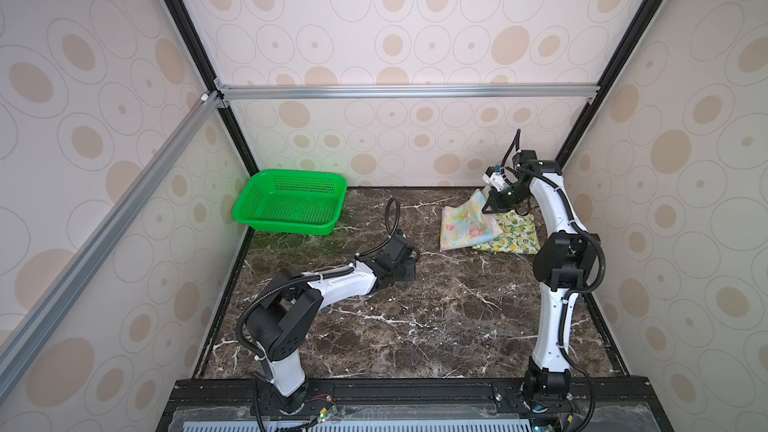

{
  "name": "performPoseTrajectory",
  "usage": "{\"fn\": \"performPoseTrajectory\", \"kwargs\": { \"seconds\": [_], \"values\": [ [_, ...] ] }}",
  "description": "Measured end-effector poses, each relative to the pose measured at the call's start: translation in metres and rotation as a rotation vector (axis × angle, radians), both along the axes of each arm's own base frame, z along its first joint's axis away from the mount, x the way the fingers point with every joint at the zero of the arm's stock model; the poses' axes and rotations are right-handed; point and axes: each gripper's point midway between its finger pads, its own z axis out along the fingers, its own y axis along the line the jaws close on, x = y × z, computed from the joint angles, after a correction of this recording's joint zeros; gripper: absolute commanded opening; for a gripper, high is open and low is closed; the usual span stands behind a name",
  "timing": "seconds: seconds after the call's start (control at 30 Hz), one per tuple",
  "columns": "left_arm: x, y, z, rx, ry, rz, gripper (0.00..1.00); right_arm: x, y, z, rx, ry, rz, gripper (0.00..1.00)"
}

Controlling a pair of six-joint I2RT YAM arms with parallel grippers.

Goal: Fold and stack the skirts
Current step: 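Lift the floral skirt with the right gripper and carry it toward the lemon-print skirt, then lower the floral skirt onto the lemon-print skirt and open the right gripper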

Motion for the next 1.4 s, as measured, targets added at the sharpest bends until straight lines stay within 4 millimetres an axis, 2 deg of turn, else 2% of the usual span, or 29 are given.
{"fn": "performPoseTrajectory", "kwargs": {
  "seconds": [0.2,0.33,0.47,0.6,0.83,0.93,1.23,1.4],
  "values": [
    [-0.001,-0.002,-0.003,-0.004,0.012,-0.009,0.0,-0.006,-0.013,-0.027,-0.003,0.054,-0.021,0.0],
    [-0.001,-0.002,-0.002,-0.005,0.013,-0.009,0.0,-0.006,-0.029,-0.045,0.04,0.072,-0.064,0.0],
    [-0.001,-0.002,-0.002,-0.005,0.013,-0.009,0.0,-0.005,-0.045,-0.051,0.088,0.062,-0.108,0.0],
    [-0.001,-0.003,-0.002,-0.006,0.013,-0.01,0.0,0.0,-0.052,-0.037,0.13,0.006,-0.127,0.0],
    [-0.001,-0.003,-0.002,-0.007,0.015,-0.011,0.0,0.013,-0.046,0.002,0.211,-0.123,-0.108,0.0],
    [-0.001,-0.003,-0.002,-0.007,0.015,-0.011,0.0,0.017,-0.049,0.007,0.249,-0.146,-0.115,0.0],
    [-0.003,-0.002,-0.011,0.01,0.038,-0.013,0.0,0.017,-0.076,0.019,0.352,-0.176,-0.16,0.0],
    [-0.005,-0.001,-0.018,0.02,0.055,-0.016,0.0,0.014,-0.082,0.034,0.427,-0.187,-0.158,0.0]
  ]
}}
